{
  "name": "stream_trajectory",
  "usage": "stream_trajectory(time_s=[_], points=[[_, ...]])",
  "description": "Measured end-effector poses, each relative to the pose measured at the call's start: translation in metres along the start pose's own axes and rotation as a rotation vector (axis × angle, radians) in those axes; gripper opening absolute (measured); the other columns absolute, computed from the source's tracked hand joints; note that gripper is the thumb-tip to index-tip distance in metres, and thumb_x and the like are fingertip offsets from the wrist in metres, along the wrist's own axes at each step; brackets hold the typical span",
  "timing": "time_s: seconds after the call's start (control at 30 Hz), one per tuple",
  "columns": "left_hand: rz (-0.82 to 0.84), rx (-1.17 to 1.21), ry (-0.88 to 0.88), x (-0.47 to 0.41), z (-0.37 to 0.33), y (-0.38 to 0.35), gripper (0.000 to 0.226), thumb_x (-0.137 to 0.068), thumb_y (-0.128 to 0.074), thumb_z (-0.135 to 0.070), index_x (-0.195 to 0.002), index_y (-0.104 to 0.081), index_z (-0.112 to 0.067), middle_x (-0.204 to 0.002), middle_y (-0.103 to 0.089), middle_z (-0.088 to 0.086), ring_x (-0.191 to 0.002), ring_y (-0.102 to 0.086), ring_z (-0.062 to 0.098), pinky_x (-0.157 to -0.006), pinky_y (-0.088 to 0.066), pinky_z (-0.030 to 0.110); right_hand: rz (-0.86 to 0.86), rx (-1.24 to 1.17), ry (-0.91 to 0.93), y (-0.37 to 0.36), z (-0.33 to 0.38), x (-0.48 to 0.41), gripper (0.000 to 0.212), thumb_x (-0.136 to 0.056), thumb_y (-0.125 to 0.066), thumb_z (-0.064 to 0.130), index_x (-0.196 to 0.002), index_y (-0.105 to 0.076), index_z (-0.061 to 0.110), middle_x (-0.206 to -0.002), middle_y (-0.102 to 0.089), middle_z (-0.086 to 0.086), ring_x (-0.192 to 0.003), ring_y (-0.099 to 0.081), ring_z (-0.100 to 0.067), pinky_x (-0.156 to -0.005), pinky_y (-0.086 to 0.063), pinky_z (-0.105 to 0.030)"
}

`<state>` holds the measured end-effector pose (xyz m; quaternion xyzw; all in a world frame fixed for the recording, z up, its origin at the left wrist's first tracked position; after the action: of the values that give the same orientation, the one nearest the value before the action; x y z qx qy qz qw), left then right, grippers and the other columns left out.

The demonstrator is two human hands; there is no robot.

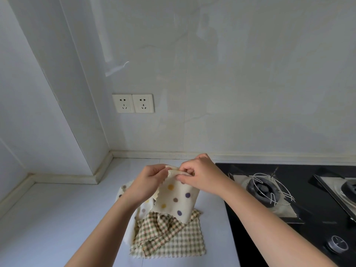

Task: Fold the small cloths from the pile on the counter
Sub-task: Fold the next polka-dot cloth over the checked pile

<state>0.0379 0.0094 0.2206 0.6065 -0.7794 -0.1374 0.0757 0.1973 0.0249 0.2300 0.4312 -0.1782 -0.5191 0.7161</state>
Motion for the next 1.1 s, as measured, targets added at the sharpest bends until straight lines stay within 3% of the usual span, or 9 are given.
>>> stream_trajectory(time_s=[0.13,0.27,0.4,0.6,0.67,0.73,0.8,0.87,1.1], points=[[0.069,0.019,0.007,0.003,0.002,0.0,0.043,-0.091,-0.054,-0.052,-0.06,-0.053,-0.023,-0.059,-0.045,-0.006,-0.058,-0.039,0.008,-0.059,-0.033,0.023,0.011,-0.052,-0.02,0.004,0.007,0.003,0.033,-0.086,-0.062,0.047,-0.072,-0.064,0.017,-0.054,-0.053,-0.001,-0.055,-0.04,-0.01,-0.073,-0.029,-0.013],[-0.014,-0.064,-0.045,-0.002,0.001,0.005,0.016,-0.093,-0.063,-0.02,-0.08,-0.072,-0.017,-0.076,-0.072,0.01,-0.064,-0.06,0.013,-0.064,-0.046,0.033,0.132,-0.11,-0.074,0.003,0.004,0.005,0.03,-0.086,-0.067,0.041,-0.07,-0.059,0.016,-0.054,-0.046,0.007,-0.051,-0.035,-0.005,-0.054,-0.027,-0.02],[-0.072,-0.159,-0.129,-0.002,-0.006,0.016,0.017,-0.094,-0.06,-0.012,-0.083,-0.071,-0.018,-0.076,-0.073,-0.003,-0.068,-0.066,0.009,-0.065,-0.051,0.026,0.323,-0.021,-0.138,0.001,-0.006,0.012,0.025,-0.081,-0.069,0.046,-0.085,-0.064,0.021,-0.076,-0.064,-0.002,-0.062,-0.05,-0.007,-0.059,-0.038,-0.027],[-0.101,-0.312,-0.263,0.0,-0.012,0.008,0.028,-0.094,-0.06,-0.009,-0.084,-0.066,-0.035,-0.079,-0.068,-0.027,-0.076,-0.064,-0.001,-0.065,-0.044,0.01,0.315,0.094,-0.101,0.006,-0.004,0.011,0.017,-0.077,-0.068,0.033,-0.077,-0.057,0.019,-0.064,-0.05,0.008,-0.057,-0.041,-0.007,-0.056,-0.032,-0.027],[-0.139,-0.339,-0.327,0.002,-0.016,0.01,0.029,-0.093,-0.059,-0.006,-0.084,-0.066,-0.033,-0.081,-0.066,-0.033,-0.078,-0.064,-0.003,-0.066,-0.043,0.008,0.297,0.139,-0.115,0.008,-0.006,0.011,0.016,-0.079,-0.066,0.029,-0.072,-0.053,0.023,-0.065,-0.048,0.008,-0.059,-0.04,-0.008,-0.062,-0.034,-0.028],[-0.165,-0.378,-0.393,0.005,-0.018,0.007,0.03,-0.092,-0.059,-0.002,-0.086,-0.067,-0.031,-0.083,-0.065,-0.034,-0.078,-0.064,-0.003,-0.065,-0.042,0.007,0.284,0.233,-0.118,0.009,-0.008,0.01,0.014,-0.083,-0.063,0.029,-0.075,-0.055,0.021,-0.063,-0.046,0.008,-0.062,-0.042,-0.008,-0.092,-0.037,-0.034],[-0.204,-0.384,-0.414,0.007,-0.017,0.005,0.029,-0.091,-0.059,0.002,-0.088,-0.07,-0.025,-0.086,-0.066,-0.03,-0.077,-0.064,0.0,-0.064,-0.043,0.008,0.306,0.351,-0.119,0.008,-0.008,0.009,0.013,-0.087,-0.059,0.03,-0.084,-0.056,0.018,-0.063,-0.048,0.009,-0.07,-0.048,-0.009,-0.117,-0.006,-0.049],[-0.247,-0.382,-0.411,0.006,-0.015,0.007,0.029,-0.091,-0.058,0.004,-0.089,-0.071,-0.022,-0.089,-0.067,-0.027,-0.078,-0.064,0.0,-0.063,-0.043,0.008,0.299,0.454,-0.103,0.008,-0.005,0.01,0.016,-0.09,-0.057,0.033,-0.089,-0.056,0.017,-0.068,-0.05,0.009,-0.082,-0.052,-0.015,-0.117,0.007,-0.054],[-0.318,-0.253,-0.335,0.004,-0.007,0.017,0.031,-0.094,-0.058,-0.01,-0.084,-0.063,-0.04,-0.074,-0.069,-0.012,-0.069,-0.062,0.014,-0.061,-0.045,0.024,-0.002,0.454,-0.013,0.016,-0.001,0.012,0.027,-0.085,-0.066,0.048,-0.092,-0.066,0.022,-0.102,-0.042,0.011,-0.112,-0.044,-0.012,-0.118,0.004,-0.052]])
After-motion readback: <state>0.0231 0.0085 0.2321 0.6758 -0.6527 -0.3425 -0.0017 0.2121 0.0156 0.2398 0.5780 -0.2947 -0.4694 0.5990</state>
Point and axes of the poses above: each hand's wrist, its own x-axis away from the middle knuckle, its own y-axis out of the back of the hand, z = x × y, the point moved 5 cm from there along -x, towards the middle knuckle
